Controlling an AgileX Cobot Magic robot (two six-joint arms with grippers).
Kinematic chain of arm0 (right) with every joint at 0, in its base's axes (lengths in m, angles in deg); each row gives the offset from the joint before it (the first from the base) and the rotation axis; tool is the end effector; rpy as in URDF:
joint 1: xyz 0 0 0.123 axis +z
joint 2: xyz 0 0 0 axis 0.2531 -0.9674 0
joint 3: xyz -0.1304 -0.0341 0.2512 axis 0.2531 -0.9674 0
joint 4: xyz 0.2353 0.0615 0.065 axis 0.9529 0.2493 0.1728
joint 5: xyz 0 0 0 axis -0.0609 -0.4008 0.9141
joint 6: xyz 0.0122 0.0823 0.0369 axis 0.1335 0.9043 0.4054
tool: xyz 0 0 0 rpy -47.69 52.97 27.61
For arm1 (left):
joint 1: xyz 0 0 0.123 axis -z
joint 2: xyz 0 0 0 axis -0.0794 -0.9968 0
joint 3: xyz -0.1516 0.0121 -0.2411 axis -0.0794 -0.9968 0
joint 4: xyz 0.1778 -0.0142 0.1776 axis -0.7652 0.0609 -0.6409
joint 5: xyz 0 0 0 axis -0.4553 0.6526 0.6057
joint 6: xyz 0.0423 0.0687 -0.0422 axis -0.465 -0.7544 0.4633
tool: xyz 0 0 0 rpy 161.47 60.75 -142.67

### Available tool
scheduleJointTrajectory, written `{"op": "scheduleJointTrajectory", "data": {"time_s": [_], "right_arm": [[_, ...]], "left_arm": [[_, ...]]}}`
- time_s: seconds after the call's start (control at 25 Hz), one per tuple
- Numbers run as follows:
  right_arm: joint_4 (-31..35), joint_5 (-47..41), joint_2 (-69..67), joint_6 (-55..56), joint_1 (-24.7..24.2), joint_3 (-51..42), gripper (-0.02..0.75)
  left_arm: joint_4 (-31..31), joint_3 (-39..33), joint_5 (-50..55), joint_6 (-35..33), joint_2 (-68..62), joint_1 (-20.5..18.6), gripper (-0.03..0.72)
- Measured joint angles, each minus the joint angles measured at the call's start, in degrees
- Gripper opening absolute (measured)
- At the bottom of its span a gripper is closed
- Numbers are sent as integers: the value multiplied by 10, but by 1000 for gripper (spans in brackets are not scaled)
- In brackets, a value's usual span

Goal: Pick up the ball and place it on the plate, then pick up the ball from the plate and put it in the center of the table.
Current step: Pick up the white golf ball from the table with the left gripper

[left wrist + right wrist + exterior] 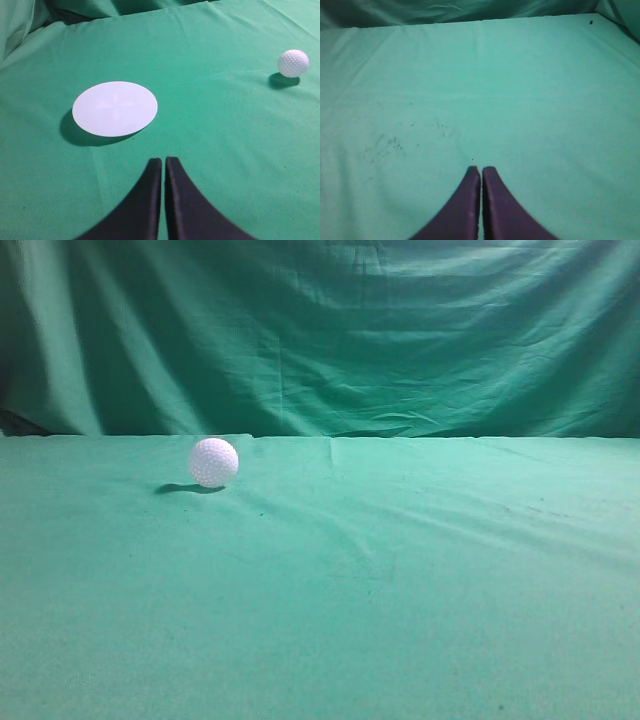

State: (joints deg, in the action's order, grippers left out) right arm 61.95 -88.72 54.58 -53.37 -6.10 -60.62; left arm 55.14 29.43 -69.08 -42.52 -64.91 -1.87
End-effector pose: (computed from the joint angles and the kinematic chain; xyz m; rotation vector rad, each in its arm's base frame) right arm 0.0515 0.0037 0.1671 -0.0820 1.9132 0.0816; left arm 0.0529 -0.0042 0.1748 0.1629 1.8389 0.0312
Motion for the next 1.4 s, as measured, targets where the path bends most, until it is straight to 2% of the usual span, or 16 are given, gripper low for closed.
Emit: {"op": "scheduleJointTrajectory", "data": {"time_s": [1.12,1.2,1.4], "right_arm": [[0,0,0,0,0,0,0],[0,0,0,0,0,0,0],[0,0,0,0,0,0,0]], "left_arm": [[0,0,-5,0,0,0,0],[6,0,-29,1,0,0,0],[24,0,-169,1,0,0,0]]}}
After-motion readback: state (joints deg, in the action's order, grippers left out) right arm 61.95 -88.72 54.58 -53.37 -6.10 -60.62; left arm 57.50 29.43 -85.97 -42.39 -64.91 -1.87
